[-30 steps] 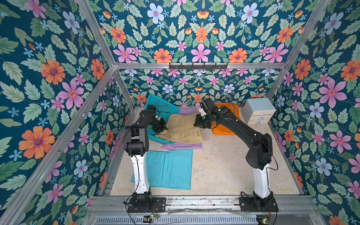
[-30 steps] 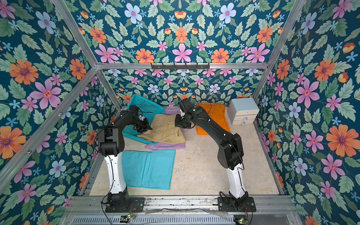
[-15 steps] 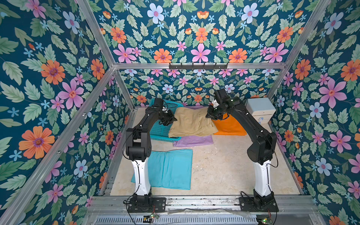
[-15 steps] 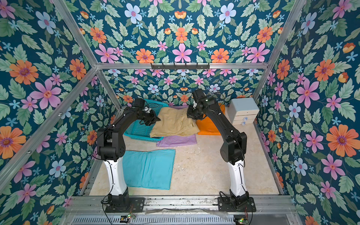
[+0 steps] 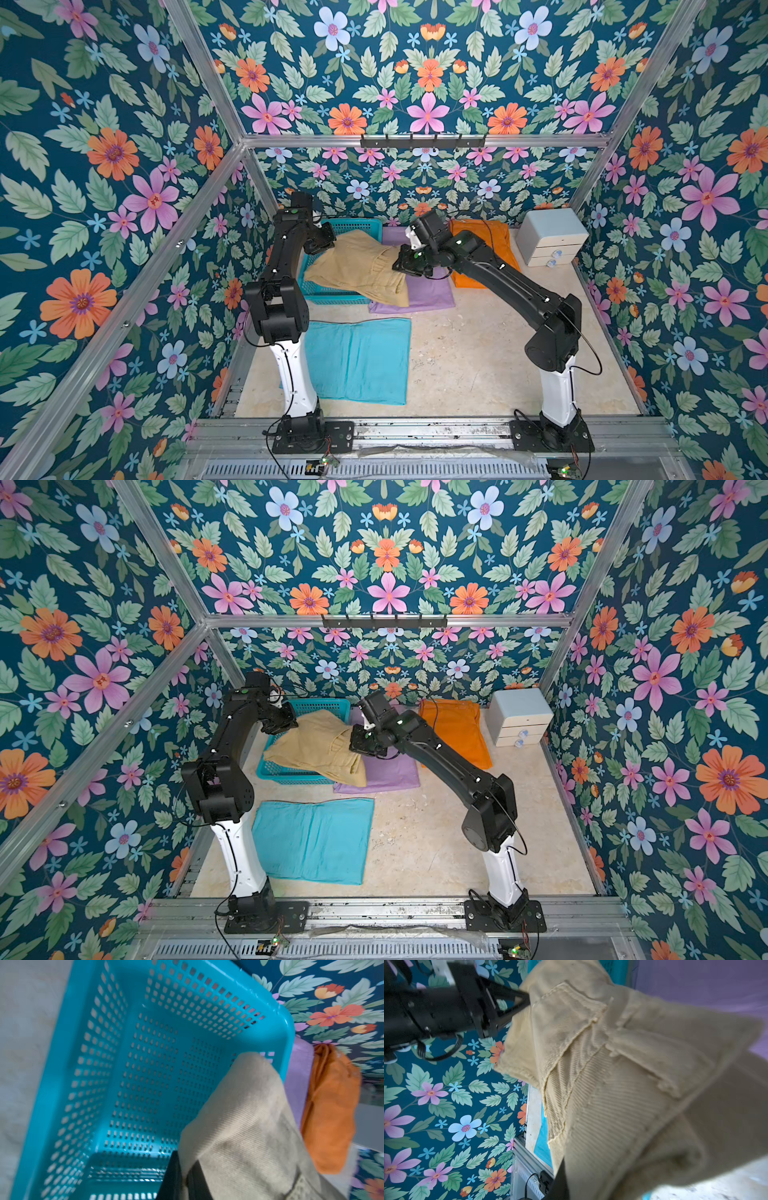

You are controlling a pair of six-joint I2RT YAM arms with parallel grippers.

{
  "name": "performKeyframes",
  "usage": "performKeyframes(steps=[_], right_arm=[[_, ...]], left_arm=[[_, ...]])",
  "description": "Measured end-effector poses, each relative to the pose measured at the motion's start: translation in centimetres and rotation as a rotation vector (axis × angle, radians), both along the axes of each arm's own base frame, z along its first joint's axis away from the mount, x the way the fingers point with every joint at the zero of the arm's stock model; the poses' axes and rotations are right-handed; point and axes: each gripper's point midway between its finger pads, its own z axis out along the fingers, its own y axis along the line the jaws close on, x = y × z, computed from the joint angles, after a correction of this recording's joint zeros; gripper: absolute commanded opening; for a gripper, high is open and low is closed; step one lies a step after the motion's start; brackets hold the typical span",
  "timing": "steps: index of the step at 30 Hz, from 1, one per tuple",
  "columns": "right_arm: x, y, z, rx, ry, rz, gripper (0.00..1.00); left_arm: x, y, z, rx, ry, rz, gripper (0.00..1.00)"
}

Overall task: Put the folded long pants in the basket
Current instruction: Adjust the basket at the center of the board.

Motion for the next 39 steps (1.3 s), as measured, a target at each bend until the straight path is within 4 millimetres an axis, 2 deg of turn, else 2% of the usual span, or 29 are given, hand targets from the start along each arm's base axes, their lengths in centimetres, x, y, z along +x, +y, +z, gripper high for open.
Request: performKeyframes(steps=[4, 8, 12, 14, 17, 21, 24, 26, 28, 30, 32, 34, 37, 39], right_arm=[[0.1, 3.3, -1.0, 0.015, -0.025, -0.045, 0.0], [0.7, 5.3, -2.4, 0.039, -0.016, -0.099, 0.0], [1.6, 8.4, -3.8, 0.099, 0.001, -0.134, 0.0], [2.3, 9.7, -5.2, 0.124, 0.022, -0.158, 0.0], [3.1, 11.8, -8.5, 0.15, 0.075, -0.2, 0.0], [3.0, 14.9, -11.5, 0.178, 0.123, -0.224, 0.0], [2.1, 15.5, -12.5, 0.173, 0.161, -0.231, 0.0], [1.5, 14.8, -13.6, 0.141, 0.187, -0.237, 0.0], [1.1, 12.8, -14.8, 0.086, 0.214, -0.242, 0.0], [1.0, 10.4, -14.9, 0.039, 0.23, -0.239, 0.0], [1.7, 7.4, -14.1, 0.009, 0.236, -0.226, 0.0], [3.5, 4.4, -13.4, -0.005, 0.25, -0.212, 0.0], [8.6, -0.1, -13.1, -0.036, 0.234, -0.224, 0.0], [11.6, -1.8, -13.1, -0.059, 0.214, -0.215, 0.0]], left_arm=[[1.7, 2.2, 1.0, 0.171, -0.093, -0.015, 0.0], [3.2, 3.3, 1.5, 0.309, -0.187, -0.052, 0.0], [5.5, 4.6, 2.5, 0.437, -0.282, -0.052, 0.0], [6.4, 5.3, 3.1, 0.49, -0.323, -0.04, 0.0], [7.6, 6.0, 3.8, 0.551, -0.372, -0.029, 0.0], [8.5, 6.4, 3.0, 0.586, -0.384, -0.029, 0.0], [8.5, 6.4, 1.5, 0.595, -0.358, -0.05, 0.0], [8.2, 6.1, 0.4, 0.591, -0.335, -0.066, 0.0], [7.4, 5.8, -1.0, 0.579, -0.298, -0.088, 0.0], [6.3, 5.4, -2.1, 0.565, -0.255, -0.112, 0.0], [5.2, 5.1, -2.5, 0.551, -0.229, -0.129, 0.0], [4.2, 4.8, -2.3, 0.533, -0.216, -0.145, 0.0], [3.7, 3.7, -1.6, 0.482, -0.229, -0.159, 0.0], [3.2, 3.1, -1.4, 0.452, -0.235, -0.166, 0.0]])
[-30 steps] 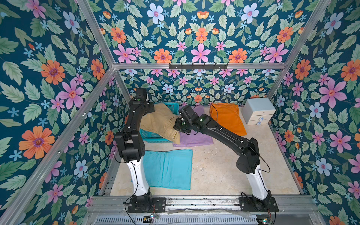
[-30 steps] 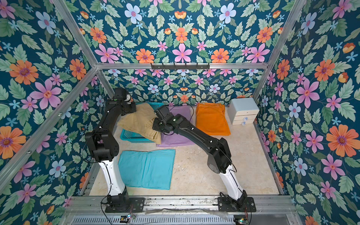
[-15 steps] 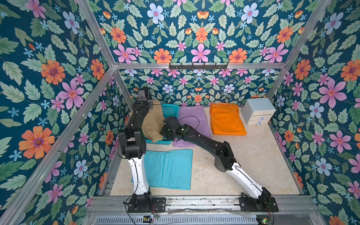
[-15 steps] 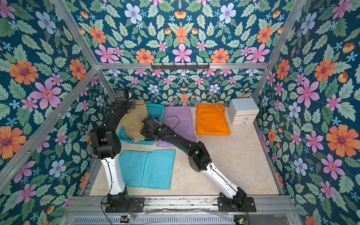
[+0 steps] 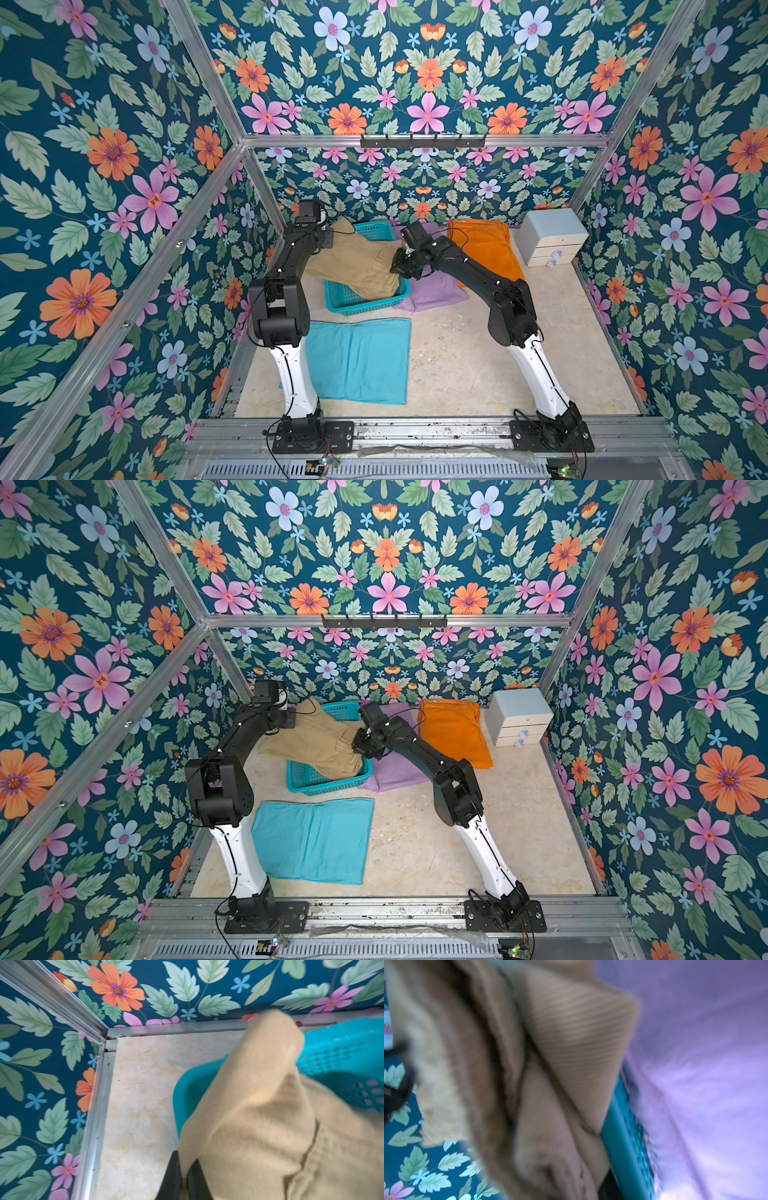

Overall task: Put the folded long pants in the basket
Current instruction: Adjust the basket at the center of the board, then place the long pant in the basket.

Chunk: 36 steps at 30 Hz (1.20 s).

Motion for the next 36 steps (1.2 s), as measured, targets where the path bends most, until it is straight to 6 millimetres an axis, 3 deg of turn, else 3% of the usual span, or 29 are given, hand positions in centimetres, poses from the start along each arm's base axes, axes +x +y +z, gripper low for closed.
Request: performKeyframes(steps=[3, 7, 10, 13, 16, 19, 24, 28, 36], right_arm=[[2.6, -1.3, -0.2, -0.01, -0.023, 0.029, 0.0], [2.6, -3.6, -1.0, -0.035, 0.027, 0.031, 0.0], [-0.3, -4.4, -0.8, -0.08, 0.08, 0.043, 0.0], [-4.0, -3.2, 1.0, -0.122, 0.071, 0.077, 0.0], [-6.6, -1.1, 3.4, -0.111, 0.033, 0.1, 0.0], [-8.1, 0.1, 4.5, -0.092, 0.012, 0.075, 0.0], [-9.9, 1.6, 2.9, -0.077, 0.019, -0.011, 0.0], [-10.9, 2.7, 1.5, -0.02, 0.022, -0.097, 0.0], [-11.1, 3.8, 2.5, 0.058, -0.072, -0.203, 0.0]], left_arm=[[-1.7, -0.5, 0.2, -0.056, -0.003, 0.016, 0.0], [-5.0, -2.2, 0.0, -0.152, 0.008, -0.013, 0.0], [-7.1, -2.8, -1.0, -0.181, 0.033, -0.032, 0.0], [-7.8, -2.4, -1.6, -0.169, 0.045, -0.018, 0.0], [-7.2, -1.5, -0.8, -0.147, 0.022, 0.009, 0.0], [-6.7, -1.2, 0.4, -0.137, -0.014, 0.016, 0.0], [-5.4, -1.1, 2.8, -0.12, -0.075, 0.006, 0.0], [-3.3, -1.8, 3.0, -0.06, -0.085, -0.054, 0.0], [0.8, -5.6, 2.2, 0.199, -0.125, -0.208, 0.0]])
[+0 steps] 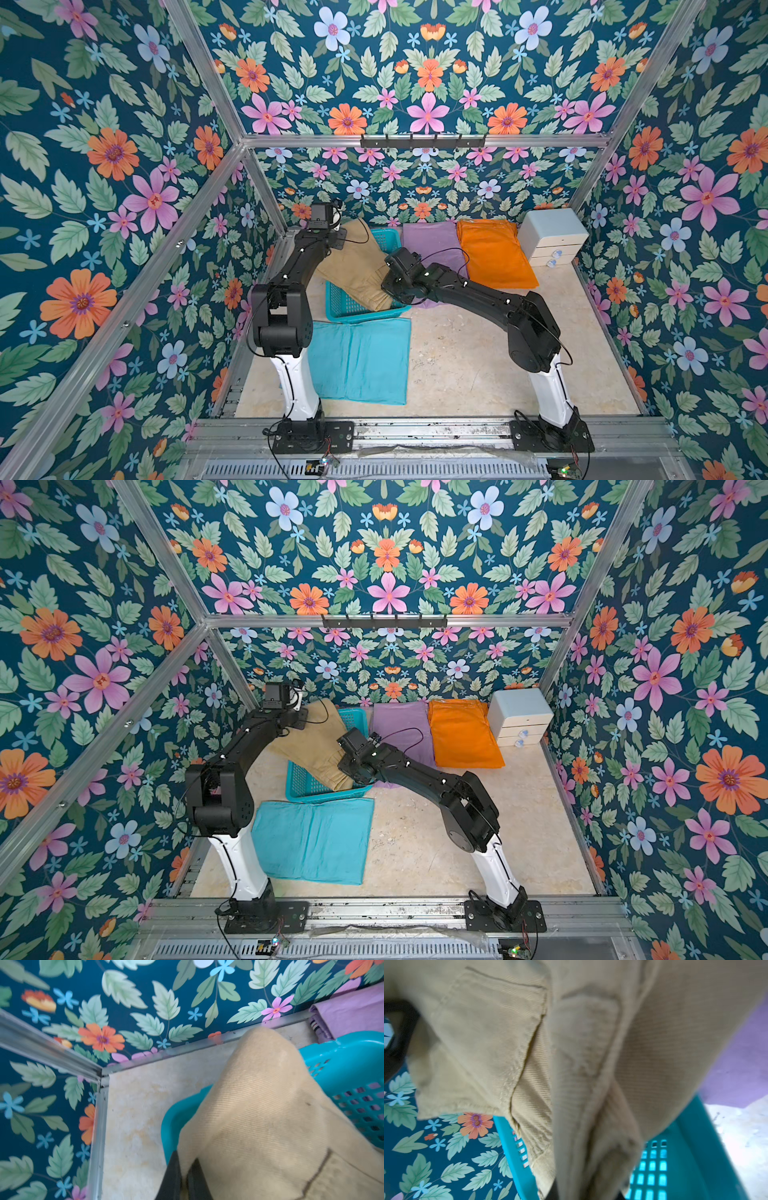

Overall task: Put the folded long pants in the basket
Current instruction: Place the long pant in the basket.

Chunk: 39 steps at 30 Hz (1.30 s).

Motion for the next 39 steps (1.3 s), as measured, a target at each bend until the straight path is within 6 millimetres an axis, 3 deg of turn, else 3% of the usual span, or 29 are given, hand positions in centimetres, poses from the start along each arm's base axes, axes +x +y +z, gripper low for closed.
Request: performKeyframes(steps=[5, 10, 13, 22, 28, 34, 39], right_arm=[[-0.3, 1.4, 1.8, 0.055, -0.109, -0.016, 0.0], [-1.0, 3.8, 4.4, 0.15, -0.219, -0.035, 0.0], [-1.2, 5.0, 4.8, 0.191, -0.235, -0.06, 0.0], [-1.9, 7.4, 1.7, 0.199, -0.13, -0.111, 0.0], [-2.5, 5.7, -1.9, 0.126, -0.062, -0.16, 0.0], [-1.7, 4.5, -3.3, 0.093, -0.039, -0.197, 0.0], [-1.2, 4.5, -3.3, 0.098, -0.042, -0.208, 0.0]], left_arm=[[2.0, -1.3, 0.4, 0.13, -0.037, -0.049, 0.0], [3.3, -1.8, 2.1, 0.157, -0.07, -0.089, 0.0], [3.9, -2.6, 1.9, 0.158, -0.058, -0.141, 0.0], [3.9, -5.4, -0.3, 0.157, 0.0, -0.289, 0.0], [3.4, -7.6, -3.6, 0.154, 0.06, -0.362, 0.0], [3.7, -9.3, -5.5, 0.154, 0.074, -0.395, 0.0], [3.7, -10.4, -7.3, 0.162, 0.095, -0.415, 0.0]])
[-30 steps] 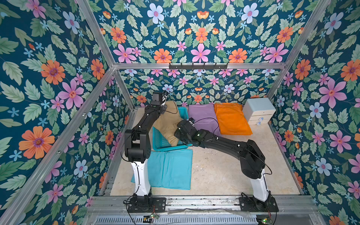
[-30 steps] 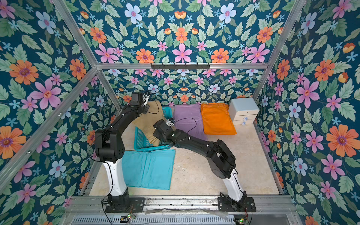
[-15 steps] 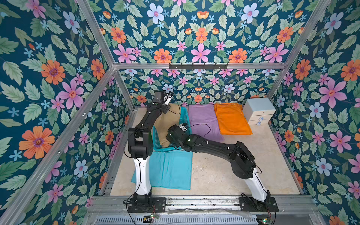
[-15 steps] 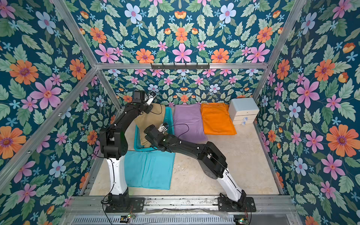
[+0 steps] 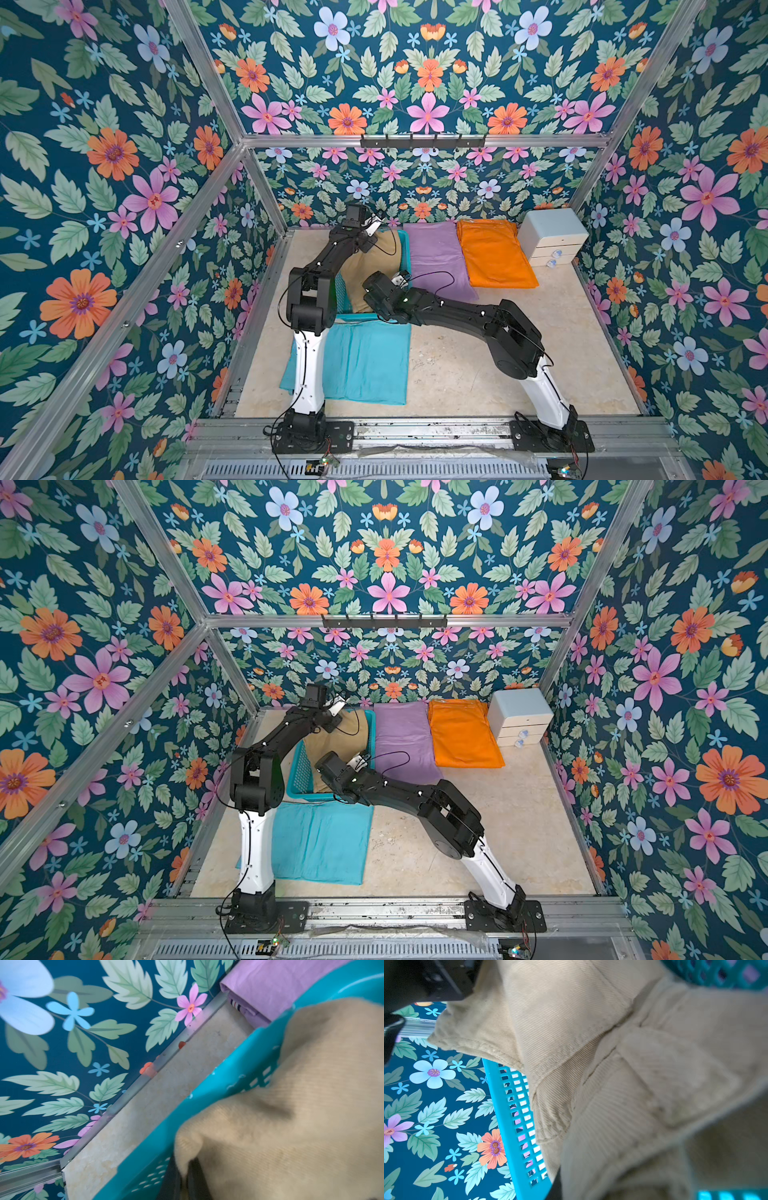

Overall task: Put the folded long pants in the basket
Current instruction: Place the long pant in the basket.

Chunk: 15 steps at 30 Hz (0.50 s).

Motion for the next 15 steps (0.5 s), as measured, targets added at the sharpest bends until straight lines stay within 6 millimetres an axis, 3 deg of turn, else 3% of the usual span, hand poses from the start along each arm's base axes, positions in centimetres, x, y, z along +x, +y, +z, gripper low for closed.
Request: performKeyframes(steps=[1, 4, 6, 8, 11, 13, 15], right_arm=[[0.0, 0.0, 0.0, 0.0, 0.001, 0.0, 0.0], [0.0, 0.0, 0.0, 0.001, 0.0, 0.001, 0.0], [0.0, 0.1, 0.0, 0.002, -0.004, 0.006, 0.15], [0.1, 0.3, 0.3, 0.003, -0.012, 0.016, 0.39], [-0.2, 0.9, 1.6, 0.013, -0.031, 0.069, 0.59], [-0.7, 0.7, 2.6, -0.002, -0.041, 0.101, 0.65], [-1.3, 0.2, 3.7, -0.016, -0.044, 0.123, 0.66]], left_arm=[[0.0, -0.2, -0.2, 0.006, 0.003, -0.004, 0.01], [0.0, -0.4, -0.3, 0.019, -0.002, -0.01, 0.27], [0.0, -0.3, -0.2, 0.019, -0.005, -0.005, 0.42], [0.0, -0.2, 0.5, 0.008, -0.012, 0.012, 0.52], [0.8, 0.0, 4.2, -0.018, -0.109, 0.042, 0.64], [1.2, 0.3, 7.4, -0.041, -0.186, 0.067, 0.78], [1.3, 0.6, 10.7, -0.075, -0.256, 0.092, 0.83]])
